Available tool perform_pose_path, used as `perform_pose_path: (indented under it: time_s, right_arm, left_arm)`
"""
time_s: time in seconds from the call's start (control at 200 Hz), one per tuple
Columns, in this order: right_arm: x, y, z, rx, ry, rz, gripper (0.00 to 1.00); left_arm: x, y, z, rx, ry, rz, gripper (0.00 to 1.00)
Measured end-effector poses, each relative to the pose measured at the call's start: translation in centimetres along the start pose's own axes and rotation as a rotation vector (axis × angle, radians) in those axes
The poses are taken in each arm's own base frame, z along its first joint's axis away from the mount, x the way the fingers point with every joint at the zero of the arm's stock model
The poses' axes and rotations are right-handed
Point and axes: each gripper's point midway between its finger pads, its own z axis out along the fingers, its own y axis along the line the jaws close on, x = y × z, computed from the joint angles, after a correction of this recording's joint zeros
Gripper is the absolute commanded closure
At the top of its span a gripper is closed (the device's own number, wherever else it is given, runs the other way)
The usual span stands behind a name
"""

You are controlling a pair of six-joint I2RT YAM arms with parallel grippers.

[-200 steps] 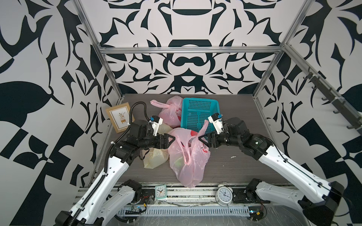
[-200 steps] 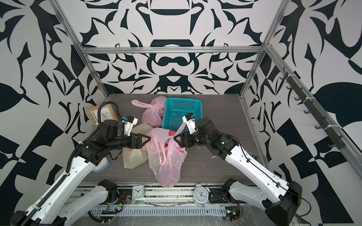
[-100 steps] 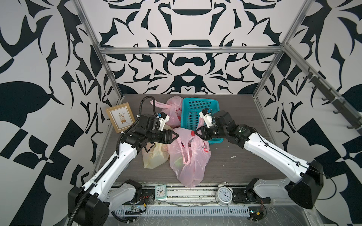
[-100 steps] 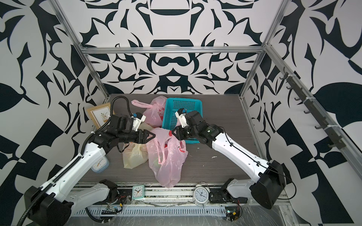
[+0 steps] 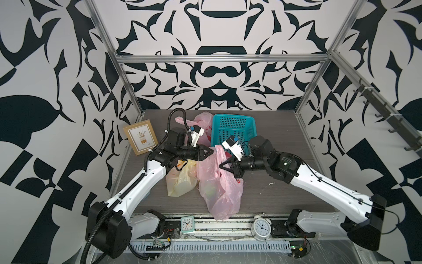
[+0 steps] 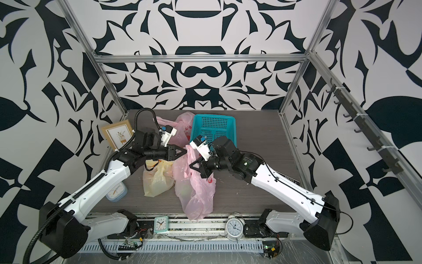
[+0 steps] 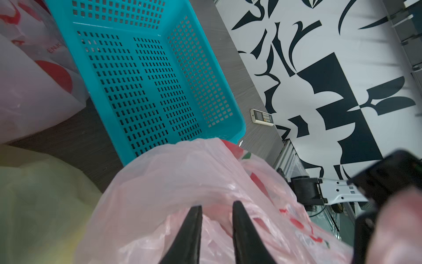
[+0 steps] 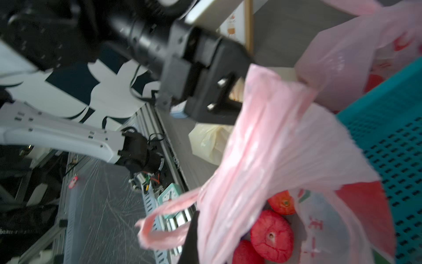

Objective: Untie the knot of a plastic bag & take out the apple
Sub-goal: Untie the plastic bag at the center of the board.

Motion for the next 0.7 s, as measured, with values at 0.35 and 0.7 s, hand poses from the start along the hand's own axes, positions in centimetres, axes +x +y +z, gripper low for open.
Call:
perform_pose_path:
  time_s: [0.35, 0.7]
  right_arm:
    - [11.1, 2.2, 6.2, -0.078, 0.427, 0.002, 0.98]
    - [18.1, 0.9, 8.4, -0.005, 0.714, 0.028, 0.72]
  left_arm:
    - [-0.3, 2.8, 3.0, -0.033, 0.0, -0.069, 0.73]
    - [-0.7, 2.9, 2.4, -0.07, -0.026, -0.049, 0.73]
